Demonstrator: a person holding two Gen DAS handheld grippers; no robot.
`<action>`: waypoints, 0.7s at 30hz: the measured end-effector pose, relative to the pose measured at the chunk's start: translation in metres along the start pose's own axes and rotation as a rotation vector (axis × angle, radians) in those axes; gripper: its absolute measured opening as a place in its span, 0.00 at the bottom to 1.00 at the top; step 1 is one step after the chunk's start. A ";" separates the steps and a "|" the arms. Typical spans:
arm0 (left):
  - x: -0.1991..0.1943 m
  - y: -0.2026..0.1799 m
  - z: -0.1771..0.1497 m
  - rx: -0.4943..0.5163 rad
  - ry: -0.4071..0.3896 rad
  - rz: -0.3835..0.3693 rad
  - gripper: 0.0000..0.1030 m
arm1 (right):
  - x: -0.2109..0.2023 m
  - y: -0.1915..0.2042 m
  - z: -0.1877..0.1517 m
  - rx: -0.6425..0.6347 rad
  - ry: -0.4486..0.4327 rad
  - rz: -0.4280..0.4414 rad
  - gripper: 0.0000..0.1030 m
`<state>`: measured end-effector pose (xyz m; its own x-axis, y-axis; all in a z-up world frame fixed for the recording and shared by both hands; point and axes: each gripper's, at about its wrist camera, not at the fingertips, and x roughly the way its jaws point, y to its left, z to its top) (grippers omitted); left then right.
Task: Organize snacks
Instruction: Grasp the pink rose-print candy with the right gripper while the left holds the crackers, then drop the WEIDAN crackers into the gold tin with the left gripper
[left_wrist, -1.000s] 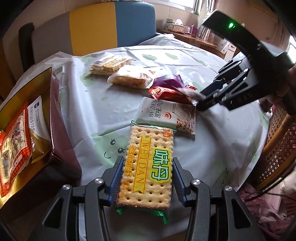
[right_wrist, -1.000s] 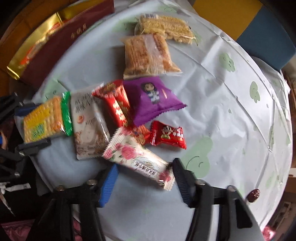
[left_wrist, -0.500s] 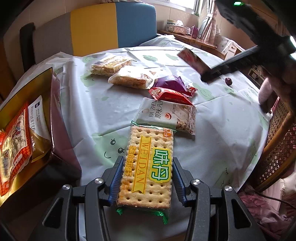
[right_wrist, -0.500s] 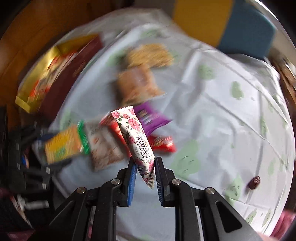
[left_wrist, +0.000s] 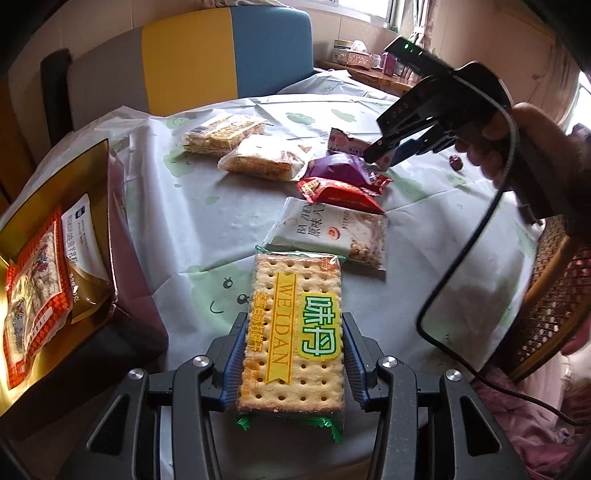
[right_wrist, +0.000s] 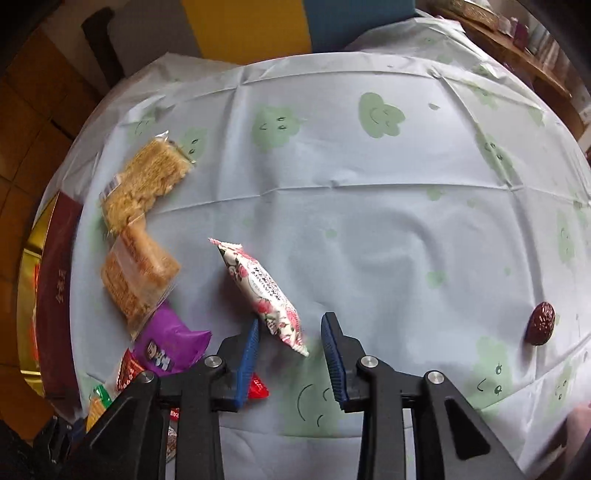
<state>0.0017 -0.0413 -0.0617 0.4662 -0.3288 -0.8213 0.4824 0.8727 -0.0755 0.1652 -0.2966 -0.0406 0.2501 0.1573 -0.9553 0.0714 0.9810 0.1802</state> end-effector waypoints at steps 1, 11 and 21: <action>-0.001 0.001 0.000 0.001 0.000 0.001 0.46 | 0.001 -0.002 0.001 0.007 0.007 0.003 0.33; -0.043 0.028 0.007 -0.111 -0.079 -0.083 0.46 | 0.012 0.009 0.006 -0.050 -0.007 -0.039 0.35; -0.096 0.111 0.037 -0.386 -0.222 -0.023 0.46 | 0.029 0.038 0.008 -0.176 -0.081 -0.222 0.51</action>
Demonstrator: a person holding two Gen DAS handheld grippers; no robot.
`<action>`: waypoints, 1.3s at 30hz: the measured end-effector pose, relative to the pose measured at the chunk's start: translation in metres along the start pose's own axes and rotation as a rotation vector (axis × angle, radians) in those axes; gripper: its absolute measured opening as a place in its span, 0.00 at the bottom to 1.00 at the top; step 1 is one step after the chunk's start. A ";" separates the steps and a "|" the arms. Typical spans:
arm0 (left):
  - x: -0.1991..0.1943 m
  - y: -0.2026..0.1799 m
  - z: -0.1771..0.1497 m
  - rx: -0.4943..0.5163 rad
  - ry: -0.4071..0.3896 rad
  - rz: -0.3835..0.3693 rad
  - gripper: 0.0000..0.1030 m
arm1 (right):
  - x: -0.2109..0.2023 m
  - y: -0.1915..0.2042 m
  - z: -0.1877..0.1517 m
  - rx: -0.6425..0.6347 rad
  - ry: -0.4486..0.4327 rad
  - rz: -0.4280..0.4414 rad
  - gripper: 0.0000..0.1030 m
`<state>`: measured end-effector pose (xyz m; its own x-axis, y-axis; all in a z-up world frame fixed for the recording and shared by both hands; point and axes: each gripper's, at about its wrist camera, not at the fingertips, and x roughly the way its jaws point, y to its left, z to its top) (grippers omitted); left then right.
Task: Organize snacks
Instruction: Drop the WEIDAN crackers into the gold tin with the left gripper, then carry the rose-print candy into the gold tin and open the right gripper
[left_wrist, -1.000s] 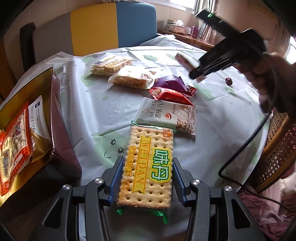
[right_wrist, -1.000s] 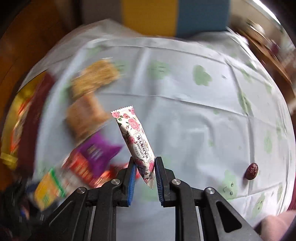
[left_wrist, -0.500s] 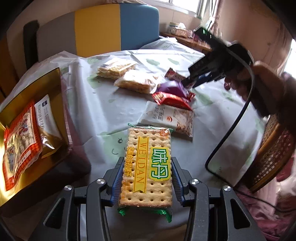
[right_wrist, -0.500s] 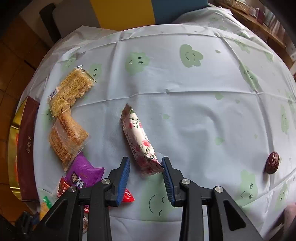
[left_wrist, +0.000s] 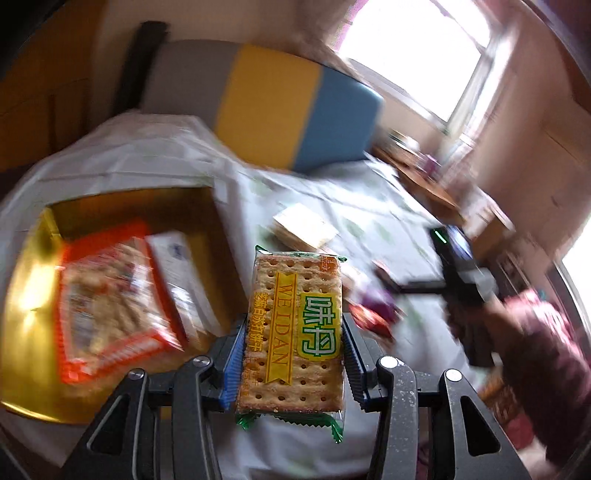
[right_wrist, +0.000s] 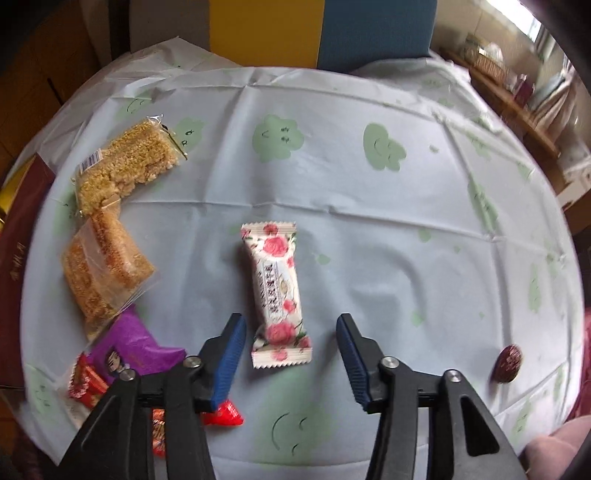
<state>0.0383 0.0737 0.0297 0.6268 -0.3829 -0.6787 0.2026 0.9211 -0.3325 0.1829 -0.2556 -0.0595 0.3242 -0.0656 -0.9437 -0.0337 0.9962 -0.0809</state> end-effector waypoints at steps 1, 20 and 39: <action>0.003 0.010 0.008 -0.027 0.002 0.045 0.46 | 0.000 0.002 0.001 -0.010 -0.010 -0.009 0.51; 0.066 0.043 0.040 -0.134 0.053 0.269 0.60 | 0.005 0.021 0.010 -0.036 -0.025 -0.018 0.24; 0.026 -0.047 -0.053 0.253 0.082 0.118 0.60 | -0.006 0.016 0.005 -0.015 -0.027 0.069 0.22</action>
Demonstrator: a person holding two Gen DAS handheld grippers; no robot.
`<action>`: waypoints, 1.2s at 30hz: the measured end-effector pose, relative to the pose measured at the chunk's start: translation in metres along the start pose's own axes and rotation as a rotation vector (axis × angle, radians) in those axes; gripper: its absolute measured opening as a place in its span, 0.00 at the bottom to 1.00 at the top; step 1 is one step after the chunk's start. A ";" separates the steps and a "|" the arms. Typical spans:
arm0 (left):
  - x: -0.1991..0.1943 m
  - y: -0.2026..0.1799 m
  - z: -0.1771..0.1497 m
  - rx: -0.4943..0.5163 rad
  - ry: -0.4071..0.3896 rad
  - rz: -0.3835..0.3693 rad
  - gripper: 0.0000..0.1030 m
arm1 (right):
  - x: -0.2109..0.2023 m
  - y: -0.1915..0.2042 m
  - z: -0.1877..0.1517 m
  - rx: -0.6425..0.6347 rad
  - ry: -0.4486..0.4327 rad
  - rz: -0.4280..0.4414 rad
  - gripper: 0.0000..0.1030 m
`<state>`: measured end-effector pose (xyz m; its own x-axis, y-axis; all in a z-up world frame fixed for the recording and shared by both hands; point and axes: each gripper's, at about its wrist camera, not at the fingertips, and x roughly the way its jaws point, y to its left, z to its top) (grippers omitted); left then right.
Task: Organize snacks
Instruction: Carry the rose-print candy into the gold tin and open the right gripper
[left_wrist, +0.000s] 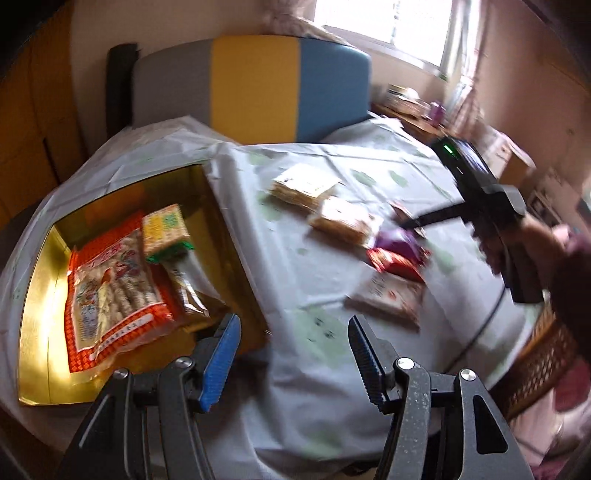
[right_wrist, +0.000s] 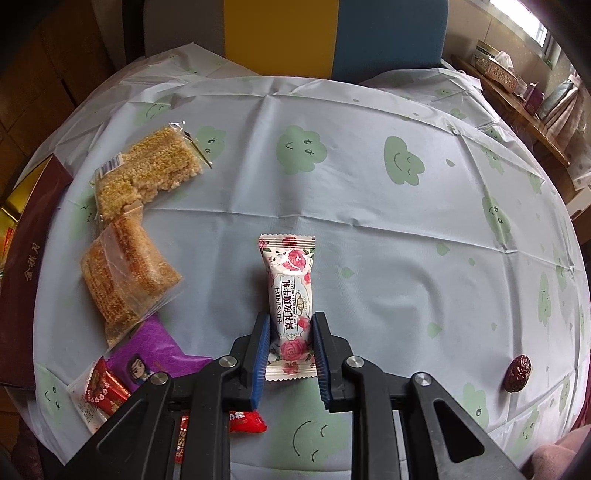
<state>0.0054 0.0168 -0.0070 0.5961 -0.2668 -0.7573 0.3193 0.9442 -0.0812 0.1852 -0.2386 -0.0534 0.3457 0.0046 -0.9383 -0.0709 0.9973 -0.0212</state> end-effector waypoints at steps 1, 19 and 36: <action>0.001 -0.005 -0.003 0.020 0.005 -0.012 0.60 | -0.001 0.001 0.000 -0.001 -0.003 0.001 0.22; 0.028 -0.025 -0.037 0.102 0.141 -0.092 0.57 | -0.049 0.021 -0.006 -0.036 -0.137 0.186 0.21; 0.028 -0.011 -0.040 0.063 0.133 -0.114 0.57 | -0.097 0.178 -0.003 -0.294 -0.058 0.623 0.23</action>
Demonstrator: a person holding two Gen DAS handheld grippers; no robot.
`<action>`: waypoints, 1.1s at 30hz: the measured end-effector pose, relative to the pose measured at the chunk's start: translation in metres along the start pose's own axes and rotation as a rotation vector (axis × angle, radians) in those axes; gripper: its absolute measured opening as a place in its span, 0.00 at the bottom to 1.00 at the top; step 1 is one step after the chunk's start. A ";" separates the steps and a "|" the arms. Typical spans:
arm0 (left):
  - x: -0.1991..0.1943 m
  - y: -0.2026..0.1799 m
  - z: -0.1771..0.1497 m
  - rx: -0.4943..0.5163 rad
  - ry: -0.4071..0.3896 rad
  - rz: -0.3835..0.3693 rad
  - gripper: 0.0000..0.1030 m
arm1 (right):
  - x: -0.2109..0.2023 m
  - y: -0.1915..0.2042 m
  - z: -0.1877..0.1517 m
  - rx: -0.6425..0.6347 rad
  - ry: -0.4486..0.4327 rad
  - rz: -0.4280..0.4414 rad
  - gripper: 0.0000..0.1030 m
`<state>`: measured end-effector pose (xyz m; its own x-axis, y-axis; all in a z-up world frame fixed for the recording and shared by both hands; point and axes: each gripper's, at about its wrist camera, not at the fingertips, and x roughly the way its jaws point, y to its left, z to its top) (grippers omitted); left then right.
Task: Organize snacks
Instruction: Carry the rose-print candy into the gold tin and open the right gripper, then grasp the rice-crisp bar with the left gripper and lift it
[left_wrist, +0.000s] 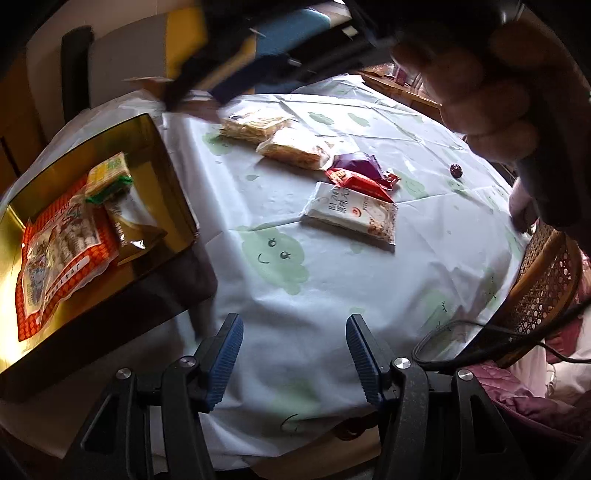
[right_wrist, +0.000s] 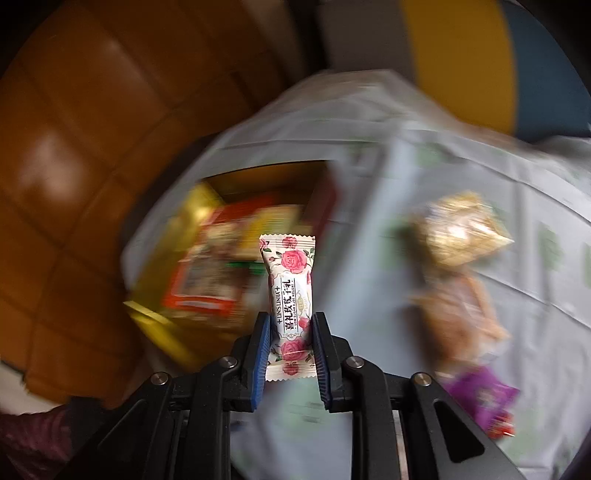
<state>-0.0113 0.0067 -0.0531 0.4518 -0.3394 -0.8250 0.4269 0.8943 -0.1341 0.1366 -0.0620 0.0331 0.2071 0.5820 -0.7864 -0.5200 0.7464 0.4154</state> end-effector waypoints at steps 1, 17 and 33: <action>0.000 0.001 0.000 -0.005 0.000 0.000 0.57 | 0.004 0.010 0.002 -0.011 0.013 0.036 0.25; 0.002 -0.002 -0.002 0.011 0.010 0.000 0.54 | -0.013 -0.043 -0.024 0.081 0.002 -0.159 0.40; -0.010 -0.014 0.055 0.027 -0.026 -0.001 0.60 | -0.045 -0.161 -0.064 0.390 -0.021 -0.370 0.52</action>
<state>0.0215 -0.0188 -0.0125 0.4711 -0.3481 -0.8105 0.4480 0.8859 -0.1202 0.1582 -0.2290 -0.0271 0.3373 0.2608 -0.9046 -0.0638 0.9650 0.2545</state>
